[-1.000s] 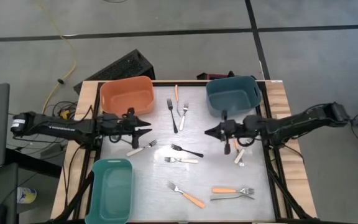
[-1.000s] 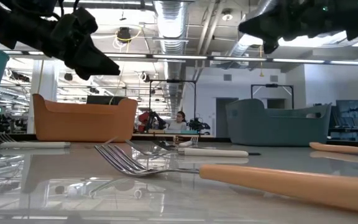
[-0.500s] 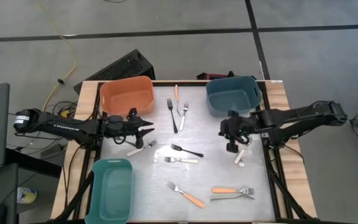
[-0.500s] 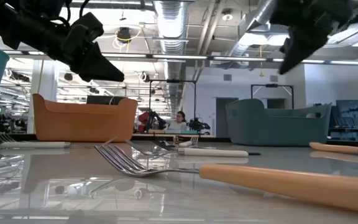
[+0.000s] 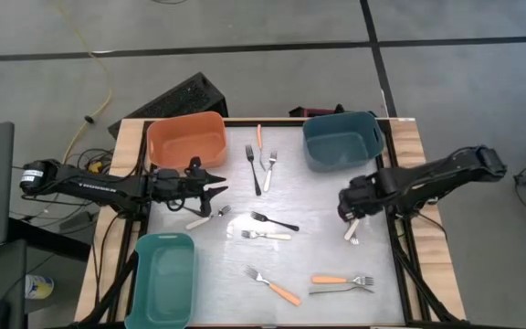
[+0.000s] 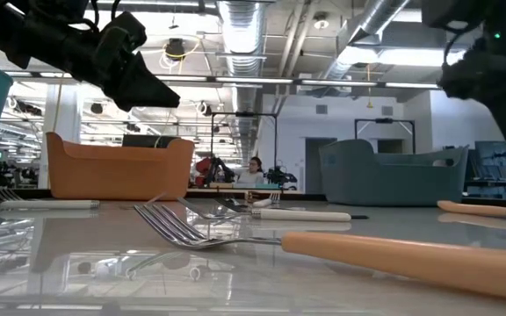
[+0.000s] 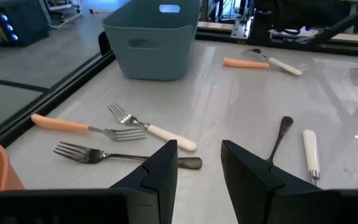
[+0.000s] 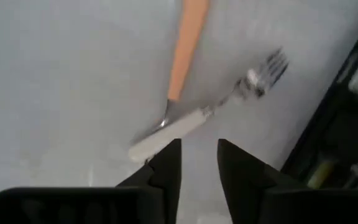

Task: Sort silverware by color (type)
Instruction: Put the white fork into the blue bin

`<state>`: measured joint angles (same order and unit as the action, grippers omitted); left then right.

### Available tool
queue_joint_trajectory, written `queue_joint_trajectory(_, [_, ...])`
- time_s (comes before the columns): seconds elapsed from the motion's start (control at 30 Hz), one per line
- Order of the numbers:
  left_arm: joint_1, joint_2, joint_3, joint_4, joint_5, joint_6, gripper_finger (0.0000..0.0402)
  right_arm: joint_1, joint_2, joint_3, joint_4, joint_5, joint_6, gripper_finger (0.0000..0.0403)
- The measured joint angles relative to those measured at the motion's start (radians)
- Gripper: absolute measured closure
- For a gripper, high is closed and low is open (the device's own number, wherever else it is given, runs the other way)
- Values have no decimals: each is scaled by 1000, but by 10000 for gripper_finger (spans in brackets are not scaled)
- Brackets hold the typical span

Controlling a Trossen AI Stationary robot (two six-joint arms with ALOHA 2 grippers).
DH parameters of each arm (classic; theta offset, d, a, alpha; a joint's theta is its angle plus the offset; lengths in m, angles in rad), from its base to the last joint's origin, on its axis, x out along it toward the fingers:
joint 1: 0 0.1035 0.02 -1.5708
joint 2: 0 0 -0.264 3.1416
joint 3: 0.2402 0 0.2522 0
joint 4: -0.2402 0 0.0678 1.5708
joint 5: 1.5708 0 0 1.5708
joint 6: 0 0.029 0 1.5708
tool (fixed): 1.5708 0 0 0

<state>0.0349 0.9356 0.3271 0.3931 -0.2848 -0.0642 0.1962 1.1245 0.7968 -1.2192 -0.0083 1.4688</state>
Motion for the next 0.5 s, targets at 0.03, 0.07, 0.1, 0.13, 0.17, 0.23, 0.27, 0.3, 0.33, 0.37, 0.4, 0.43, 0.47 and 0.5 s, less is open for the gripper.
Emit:
queue_joint_trajectory(0.03, [0, 0, 0, 0, 0, 5, 291, 16, 9, -5, 9, -6, 32, 257])
queue_joint_trajectory(0.07, [0, 0, 0, -1, 1, 13, 291, 29, 14, -12, 14, -3, 52, 247])
queue_joint_trajectory(0.1, [0, 0, 0, 0, 8, 23, 291, 40, 18, -22, 13, 0, 68, 235])
queue_joint_trajectory(0.13, [0, 0, 0, 3, 17, 33, 291, 50, 21, -28, 7, 5, 84, 223])
queue_joint_trajectory(0.17, [0, 0, 0, 7, 23, 41, 291, 57, 26, -32, 5, 13, 102, 209])
queue_joint_trajectory(0.23, [0, 0, 0, 7, 39, 56, 291, 58, 35, -38, -11, 32, 128, 181])
queue_joint_trajectory(0.27, [0, 0, 0, 7, 45, 61, 291, 58, 38, -42, -13, 36, 137, 167])
queue_joint_trajectory(0.3, [0, 0, 0, 6, 46, 64, 291, 59, 41, -47, -8, 43, 152, 155])
queue_joint_trajectory(0.33, [0, 0, 0, 4, 52, 64, 291, 59, 44, -54, 9, 57, 170, 145])
queue_joint_trajectory(0.37, [0, 0, 0, -2, 54, 64, 291, 59, 47, -68, 32, 68, 189, 137])
queue_joint_trajectory(0.4, [0, 0, 0, -8, 57, 64, 291, 61, 48, -87, 65, 79, 203, 132])
queue_joint_trajectory(0.43, [0, 0, 0, -12, 63, 64, 291, 62, 50, -103, 104, 84, 216, 129])
queue_joint_trajectory(0.47, [0, 0, 0, -19, 64, 64, 291, 66, 55, -118, 143, 88, 234, 128])
queue_joint_trajectory(0.5, [0, 0, 0, -24, 64, 64, 291, 67, 59, -133, 170, 90, 253, 127])
